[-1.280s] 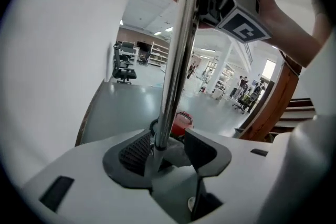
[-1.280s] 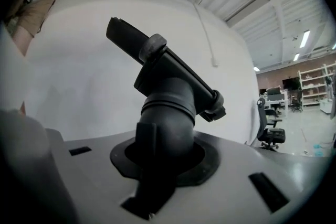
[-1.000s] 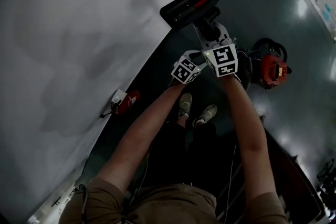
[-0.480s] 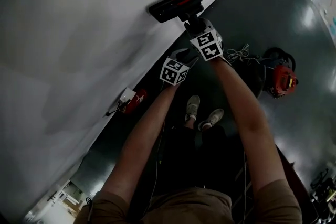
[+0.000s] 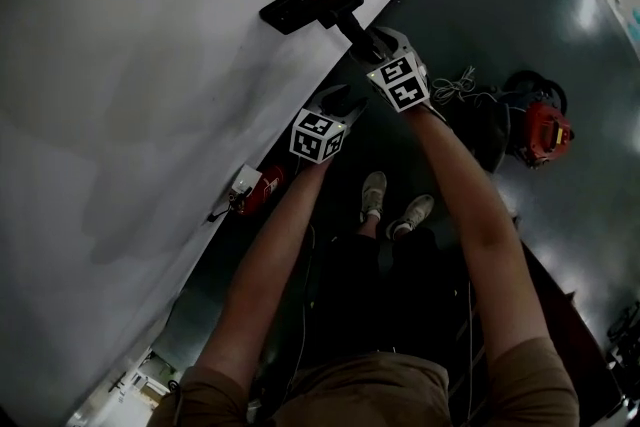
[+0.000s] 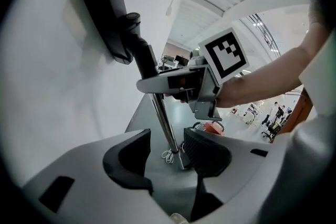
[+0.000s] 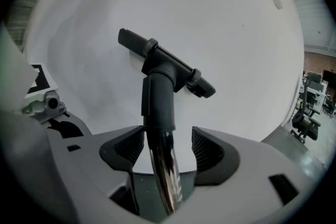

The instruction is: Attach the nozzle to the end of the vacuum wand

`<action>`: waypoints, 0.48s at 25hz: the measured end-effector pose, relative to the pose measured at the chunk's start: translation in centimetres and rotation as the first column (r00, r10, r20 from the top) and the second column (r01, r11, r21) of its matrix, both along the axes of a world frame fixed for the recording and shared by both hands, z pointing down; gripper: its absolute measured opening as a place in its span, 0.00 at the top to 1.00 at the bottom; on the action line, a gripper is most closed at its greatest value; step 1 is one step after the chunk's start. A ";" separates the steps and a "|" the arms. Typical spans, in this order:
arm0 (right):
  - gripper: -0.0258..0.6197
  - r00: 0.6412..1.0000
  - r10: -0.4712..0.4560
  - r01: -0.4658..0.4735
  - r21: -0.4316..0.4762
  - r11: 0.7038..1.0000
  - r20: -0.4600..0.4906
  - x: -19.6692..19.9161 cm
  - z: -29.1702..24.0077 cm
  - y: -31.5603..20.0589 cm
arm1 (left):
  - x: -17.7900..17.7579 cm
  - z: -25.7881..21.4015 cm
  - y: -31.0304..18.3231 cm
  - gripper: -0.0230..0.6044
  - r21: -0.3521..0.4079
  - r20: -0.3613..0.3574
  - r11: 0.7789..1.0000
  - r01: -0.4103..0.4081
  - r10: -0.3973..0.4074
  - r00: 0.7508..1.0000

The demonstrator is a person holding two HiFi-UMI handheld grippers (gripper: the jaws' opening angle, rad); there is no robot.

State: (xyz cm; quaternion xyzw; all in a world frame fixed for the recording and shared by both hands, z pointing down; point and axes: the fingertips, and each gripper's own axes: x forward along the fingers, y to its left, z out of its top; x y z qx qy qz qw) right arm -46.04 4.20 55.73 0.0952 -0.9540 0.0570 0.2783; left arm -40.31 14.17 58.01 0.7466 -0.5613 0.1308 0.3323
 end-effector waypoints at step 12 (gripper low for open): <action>0.54 0.907 0.345 -0.342 -0.058 0.938 0.242 26.2 -20.4 3.4 | 4.5 -18.0 2.3 0.66 0.210 -0.136 0.976 0.049 -0.020 0.990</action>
